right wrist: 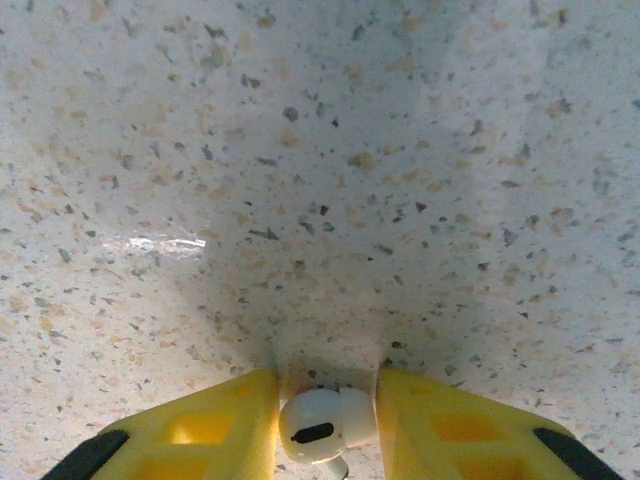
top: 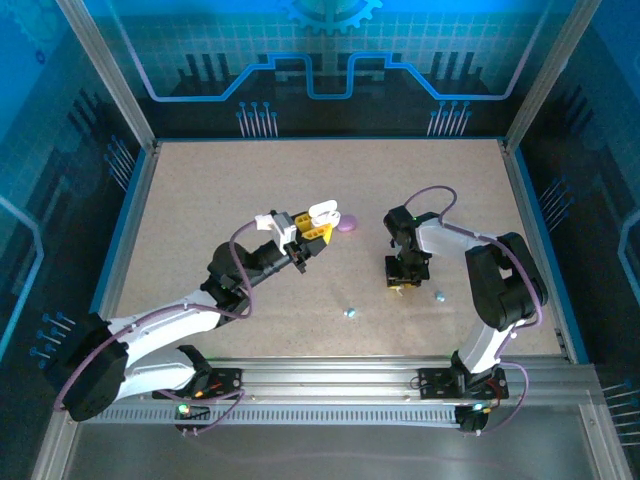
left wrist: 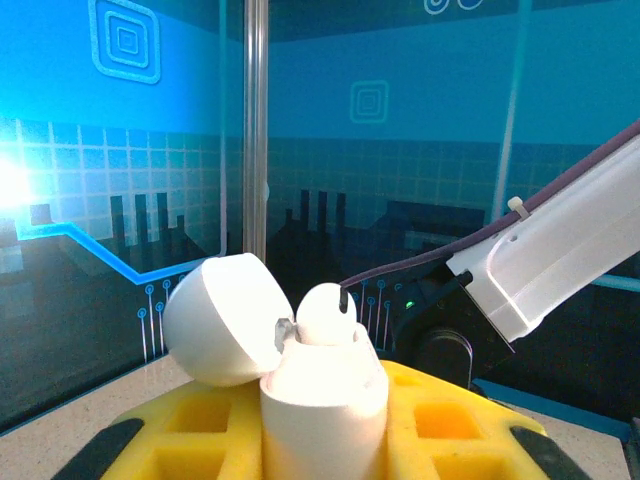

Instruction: Insert wireless bluetooth earbuds into charging case

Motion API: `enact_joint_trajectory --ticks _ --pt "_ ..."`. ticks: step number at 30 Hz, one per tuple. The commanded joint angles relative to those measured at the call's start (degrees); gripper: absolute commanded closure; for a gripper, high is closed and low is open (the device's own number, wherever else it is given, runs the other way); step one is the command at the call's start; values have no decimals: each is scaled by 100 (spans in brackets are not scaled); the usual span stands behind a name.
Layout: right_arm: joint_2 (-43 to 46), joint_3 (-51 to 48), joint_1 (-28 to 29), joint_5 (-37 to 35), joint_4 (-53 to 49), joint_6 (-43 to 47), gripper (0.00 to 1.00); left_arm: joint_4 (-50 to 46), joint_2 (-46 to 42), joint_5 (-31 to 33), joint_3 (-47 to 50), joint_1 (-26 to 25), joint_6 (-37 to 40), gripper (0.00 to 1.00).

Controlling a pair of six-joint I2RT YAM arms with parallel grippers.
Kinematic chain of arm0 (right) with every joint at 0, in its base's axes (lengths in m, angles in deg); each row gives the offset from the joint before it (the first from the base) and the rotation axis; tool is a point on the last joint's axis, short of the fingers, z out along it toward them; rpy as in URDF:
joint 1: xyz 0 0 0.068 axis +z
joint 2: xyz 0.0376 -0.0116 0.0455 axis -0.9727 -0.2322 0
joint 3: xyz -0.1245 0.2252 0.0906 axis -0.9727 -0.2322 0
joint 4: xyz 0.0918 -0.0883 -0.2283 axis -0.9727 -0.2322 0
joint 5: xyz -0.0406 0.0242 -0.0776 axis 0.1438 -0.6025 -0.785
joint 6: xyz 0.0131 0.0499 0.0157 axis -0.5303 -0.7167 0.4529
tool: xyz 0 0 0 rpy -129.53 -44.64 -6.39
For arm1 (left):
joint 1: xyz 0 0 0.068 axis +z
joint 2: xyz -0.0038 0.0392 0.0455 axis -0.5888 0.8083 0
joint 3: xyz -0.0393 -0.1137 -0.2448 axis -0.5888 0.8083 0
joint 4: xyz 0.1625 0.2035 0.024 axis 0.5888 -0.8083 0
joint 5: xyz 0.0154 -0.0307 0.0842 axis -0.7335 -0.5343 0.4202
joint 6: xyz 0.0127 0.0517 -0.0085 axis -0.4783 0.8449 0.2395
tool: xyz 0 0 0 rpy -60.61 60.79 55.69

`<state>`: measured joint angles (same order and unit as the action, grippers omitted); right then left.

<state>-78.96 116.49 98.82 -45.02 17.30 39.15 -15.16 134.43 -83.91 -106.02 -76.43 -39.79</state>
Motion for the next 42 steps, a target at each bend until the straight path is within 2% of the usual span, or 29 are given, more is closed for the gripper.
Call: enact_joint_trajectory --ticks 1,12,22,30,42 --pt "53 -81 103 59 -101 -46 69 305 50 38 -4 -38 -52 77" --pt "780 -91 105 152 -79 -185 72 261 132 68 -47 -46 -52 77" --pt "2650 670 118 384 296 -579 74 551 556 184 -126 -56 -106 77" --pt "3387 1554 278 557 1177 -871 73 1476 1396 1084 -287 -400 0 78" --pt "3559 1438 856 570 2003 -1460 72 2047 2190 1870 -732 -859 97 78"
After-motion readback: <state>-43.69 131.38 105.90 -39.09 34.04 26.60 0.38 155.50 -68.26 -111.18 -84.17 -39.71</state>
